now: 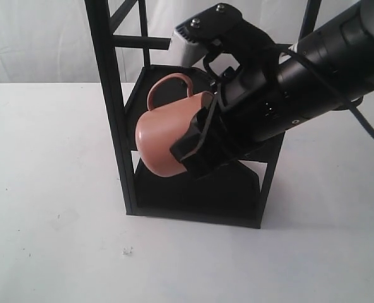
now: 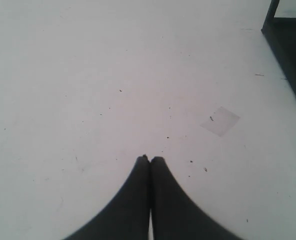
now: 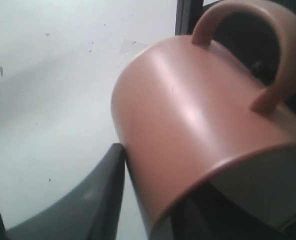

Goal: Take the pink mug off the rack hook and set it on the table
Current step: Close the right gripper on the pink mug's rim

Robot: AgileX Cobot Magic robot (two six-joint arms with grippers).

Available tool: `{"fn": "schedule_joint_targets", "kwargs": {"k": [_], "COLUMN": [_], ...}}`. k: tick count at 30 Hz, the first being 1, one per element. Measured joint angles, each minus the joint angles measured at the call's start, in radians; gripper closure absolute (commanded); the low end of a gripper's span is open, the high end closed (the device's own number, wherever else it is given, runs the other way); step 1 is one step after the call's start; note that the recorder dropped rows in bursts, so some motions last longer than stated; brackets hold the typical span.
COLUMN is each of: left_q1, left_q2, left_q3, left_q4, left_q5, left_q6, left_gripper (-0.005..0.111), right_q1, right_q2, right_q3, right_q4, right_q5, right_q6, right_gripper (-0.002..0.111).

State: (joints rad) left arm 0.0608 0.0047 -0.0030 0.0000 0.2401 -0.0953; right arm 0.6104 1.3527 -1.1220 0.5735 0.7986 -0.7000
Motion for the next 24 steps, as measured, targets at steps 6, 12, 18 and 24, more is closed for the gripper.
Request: {"fn": "schedule_joint_targets", "kwargs": {"k": [6,12,18,24], "left_q1": [0.000,0.000,0.000,0.000], "left_q2": [0.000,0.000,0.000,0.000], "left_q3": [0.000,0.000,0.000,0.000], "left_q4": [0.000,0.000,0.000,0.000], "left_q5": [0.000,0.000,0.000,0.000], "left_q6": [0.000,0.000,0.000,0.000], "left_gripper": [0.107,0.107,0.107,0.107], "right_q1": [0.000,0.000,0.000,0.000], "right_q2": [0.000,0.000,0.000,0.004], "right_q3": [0.004,0.004,0.008,0.008], "right_q4": [0.018,0.038,0.081,0.156], "right_q5": [-0.018,-0.023,-0.021,0.013], "right_q6": [-0.002,-0.004,-0.002,-0.002], "right_gripper": [0.092,0.108,0.108,0.108]}}
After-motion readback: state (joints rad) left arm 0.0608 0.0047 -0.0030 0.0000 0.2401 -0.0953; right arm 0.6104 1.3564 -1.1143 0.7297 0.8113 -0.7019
